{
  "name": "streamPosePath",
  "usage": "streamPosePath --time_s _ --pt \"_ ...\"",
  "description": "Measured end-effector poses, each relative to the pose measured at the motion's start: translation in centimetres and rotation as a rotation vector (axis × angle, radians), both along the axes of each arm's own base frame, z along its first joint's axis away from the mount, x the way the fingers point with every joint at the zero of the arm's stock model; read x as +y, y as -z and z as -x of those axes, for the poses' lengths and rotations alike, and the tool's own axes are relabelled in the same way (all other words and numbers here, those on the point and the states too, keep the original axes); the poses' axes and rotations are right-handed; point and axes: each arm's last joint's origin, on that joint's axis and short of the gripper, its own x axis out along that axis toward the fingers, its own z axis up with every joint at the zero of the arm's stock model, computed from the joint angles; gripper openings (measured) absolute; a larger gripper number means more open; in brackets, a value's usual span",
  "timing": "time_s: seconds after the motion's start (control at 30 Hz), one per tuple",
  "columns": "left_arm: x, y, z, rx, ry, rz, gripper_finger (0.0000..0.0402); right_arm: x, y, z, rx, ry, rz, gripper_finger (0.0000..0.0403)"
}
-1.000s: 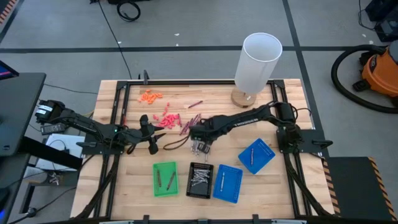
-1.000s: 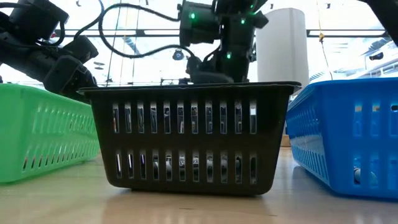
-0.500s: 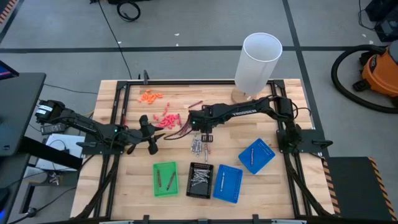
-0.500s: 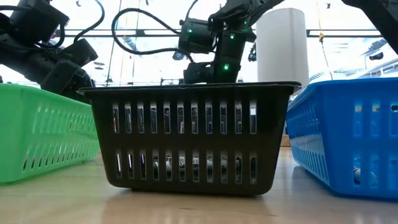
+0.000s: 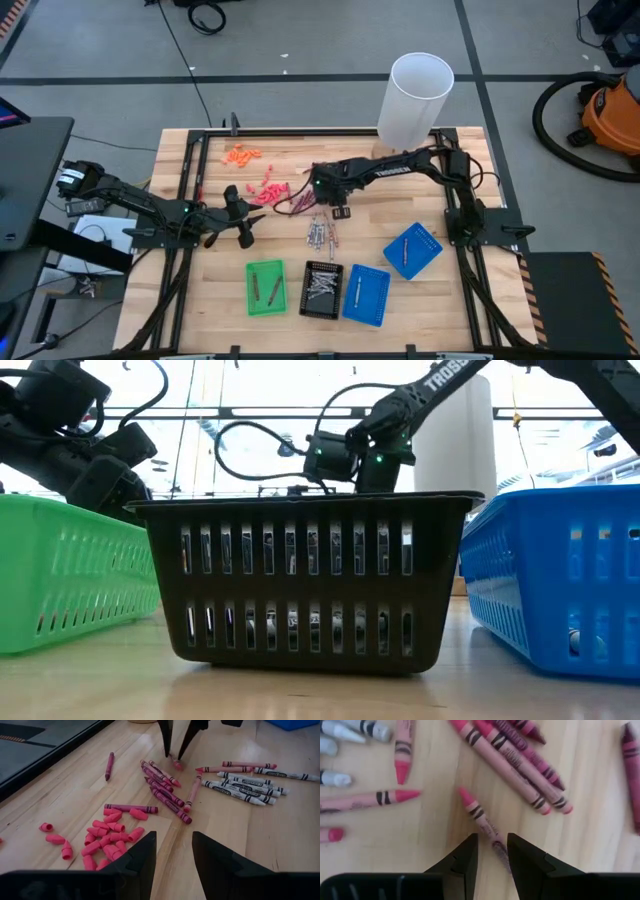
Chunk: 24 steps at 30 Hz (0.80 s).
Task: Sort crayons
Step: Put the pink crayon into the right blue basket
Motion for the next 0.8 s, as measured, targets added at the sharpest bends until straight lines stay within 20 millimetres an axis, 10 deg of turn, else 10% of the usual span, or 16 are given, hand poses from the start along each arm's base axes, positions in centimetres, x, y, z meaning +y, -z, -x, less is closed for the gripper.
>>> streamPosePath --time_s 0.8 --pt "0.0 0.0 0.0 0.001 0.001 -0.003 0.0137 -1.2 0.2 0.8 0.011 0.056 -0.148 0.0026"
